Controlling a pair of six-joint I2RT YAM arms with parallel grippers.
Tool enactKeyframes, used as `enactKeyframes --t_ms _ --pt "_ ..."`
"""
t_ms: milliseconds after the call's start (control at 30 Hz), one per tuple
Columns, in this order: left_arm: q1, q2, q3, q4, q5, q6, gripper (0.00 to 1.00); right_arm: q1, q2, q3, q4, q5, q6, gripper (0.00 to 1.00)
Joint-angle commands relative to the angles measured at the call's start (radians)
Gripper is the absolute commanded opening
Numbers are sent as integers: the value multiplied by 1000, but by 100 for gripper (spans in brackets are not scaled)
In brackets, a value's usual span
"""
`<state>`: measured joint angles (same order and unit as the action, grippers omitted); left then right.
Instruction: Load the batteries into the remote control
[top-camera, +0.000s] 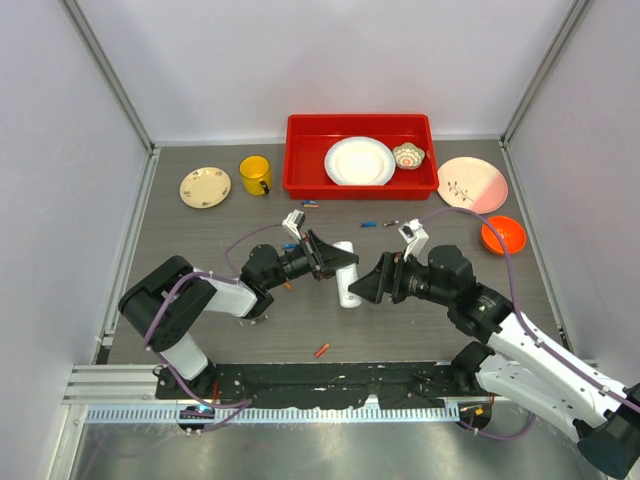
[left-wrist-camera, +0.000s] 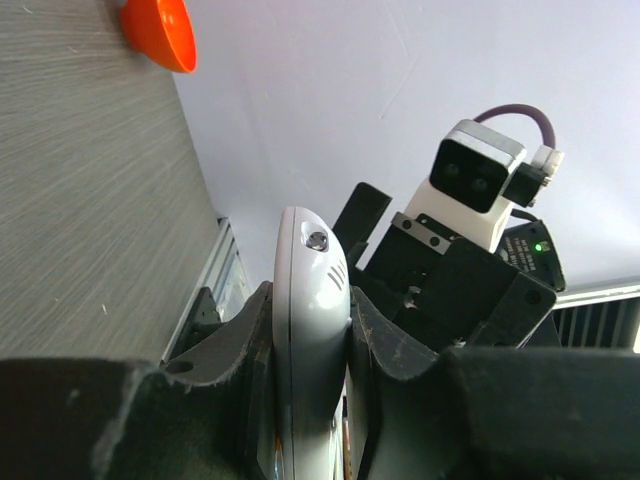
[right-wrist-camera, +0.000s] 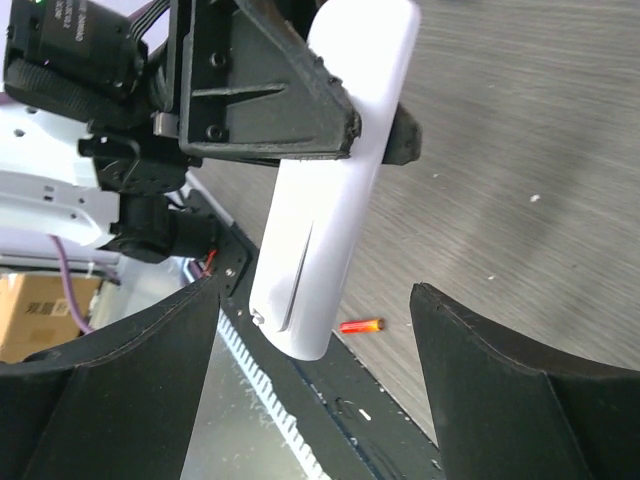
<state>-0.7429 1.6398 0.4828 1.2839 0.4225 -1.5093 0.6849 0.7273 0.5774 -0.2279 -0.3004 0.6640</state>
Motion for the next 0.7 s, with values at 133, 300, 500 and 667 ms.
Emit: enactKeyframes --t_ms 133,300,500,667 --pt "4 11 46 262 48 -31 0 -4 15 -56 214 -143 80 81" --pt "4 5 48 262 48 -29 0 -2 32 -60 223 -154 80 79" --pt "4 -3 48 262 56 -34 0 -4 61 -79 277 -172 97 72" --pt "4 -15 40 262 55 -35 0 -4 75 -88 300 -186 105 66"
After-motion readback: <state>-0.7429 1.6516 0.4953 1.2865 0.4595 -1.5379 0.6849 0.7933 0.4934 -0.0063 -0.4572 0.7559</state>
